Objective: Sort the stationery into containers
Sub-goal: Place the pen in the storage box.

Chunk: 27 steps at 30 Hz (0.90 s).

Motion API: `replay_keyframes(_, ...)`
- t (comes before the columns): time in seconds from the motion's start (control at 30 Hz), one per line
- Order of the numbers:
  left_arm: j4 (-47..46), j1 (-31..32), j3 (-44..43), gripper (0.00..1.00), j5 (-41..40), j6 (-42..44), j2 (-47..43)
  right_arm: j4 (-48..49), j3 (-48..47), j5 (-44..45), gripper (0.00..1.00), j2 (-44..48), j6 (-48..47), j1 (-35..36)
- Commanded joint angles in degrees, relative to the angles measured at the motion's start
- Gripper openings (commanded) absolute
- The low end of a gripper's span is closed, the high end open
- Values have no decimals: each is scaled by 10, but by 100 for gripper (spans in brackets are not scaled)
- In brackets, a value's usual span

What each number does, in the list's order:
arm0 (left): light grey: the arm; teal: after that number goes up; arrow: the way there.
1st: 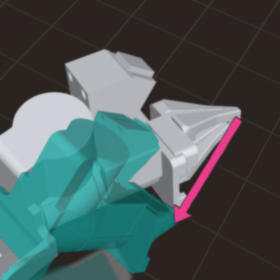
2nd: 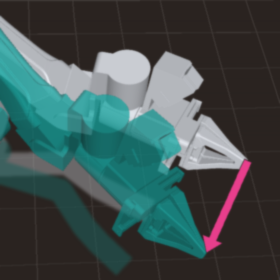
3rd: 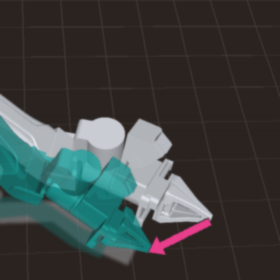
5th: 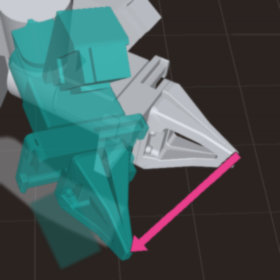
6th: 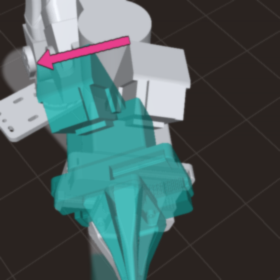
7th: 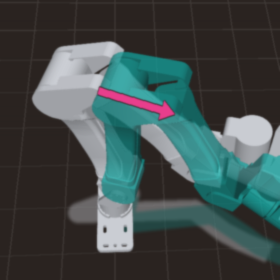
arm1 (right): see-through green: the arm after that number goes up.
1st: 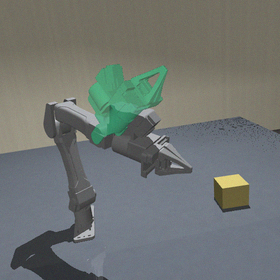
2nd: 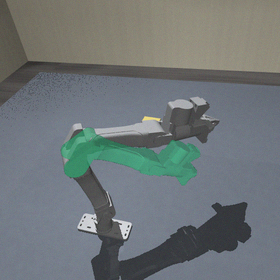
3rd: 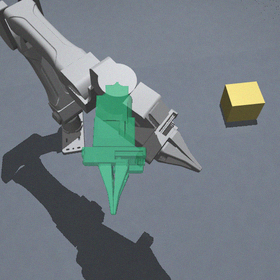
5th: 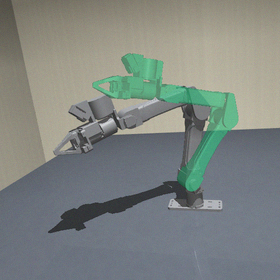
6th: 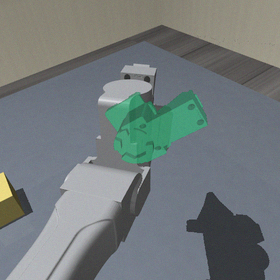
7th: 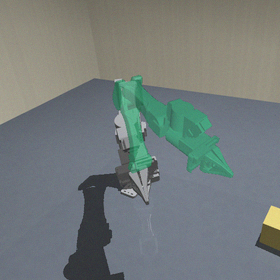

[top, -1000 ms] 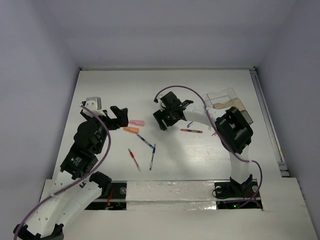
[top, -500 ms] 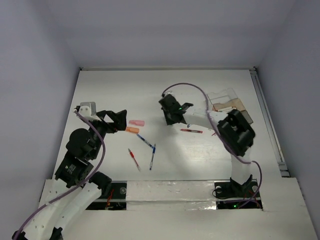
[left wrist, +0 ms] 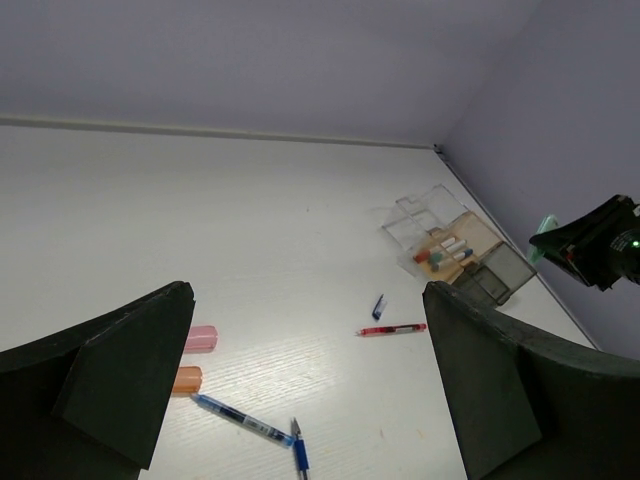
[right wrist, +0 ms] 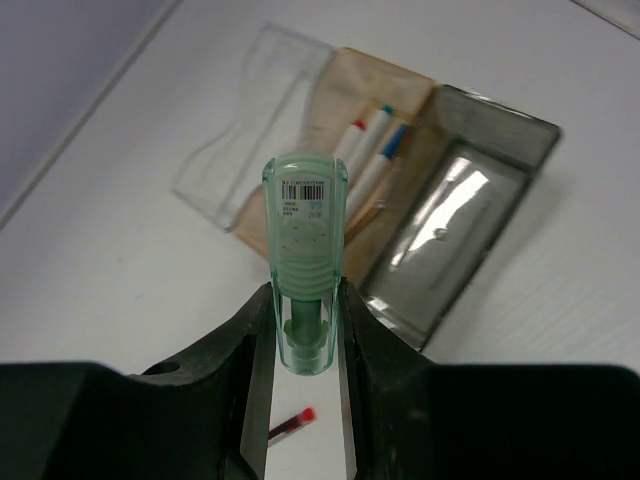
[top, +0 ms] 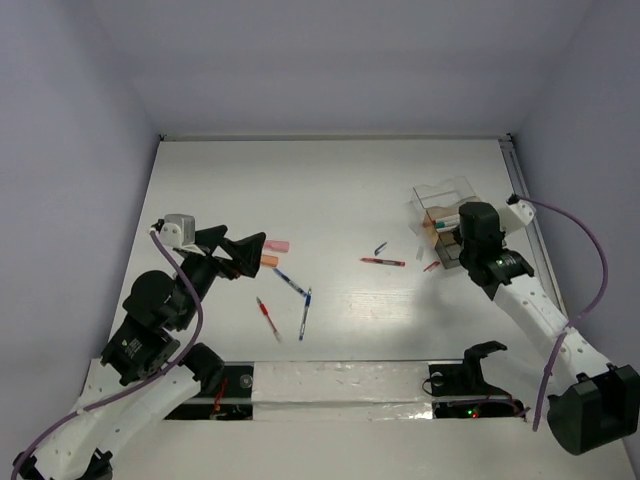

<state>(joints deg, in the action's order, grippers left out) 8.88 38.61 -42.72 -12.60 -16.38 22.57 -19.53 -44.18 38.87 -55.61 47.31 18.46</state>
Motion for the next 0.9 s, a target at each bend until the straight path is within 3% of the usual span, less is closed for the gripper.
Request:
replay_keyframes(0.0, -24, 10, 2, 99, 3, 4, -4, -38, 21, 27, 7, -5, 66, -37)
replay_keyframes(0.17, -23, 16, 2, 99, 0, 5, -8, -46, 32, 14, 9, -38, 87, -55)
replay_keyframes(0.5, -23, 16, 2, 99, 0, 6, -3, 41, 66, -54, 12, -99, 92, -103)
replay_keyframes(0.67, -24, 16, 3, 99, 1, 8, -2, 63, 74, -67, 26, -103, 92, -103)
replay_keyframes(0.73, -23, 16, 3, 99, 1, 8, -1, 63, 74, -66, 38, -101, 96, -103)
replay_keyframes(0.77, -23, 16, 3, 99, 2, 8, -1, 63, 74, -68, 52, -96, 96, -103)
replay_keyframes(0.83, -24, 16, 3, 99, 2, 8, 0, 59, 67, -71, 67, -86, 85, -108)
replay_keyframes(0.87, -23, 16, 3, 99, 2, 8, -1, 59, 64, -74, 69, -80, 75, -108)
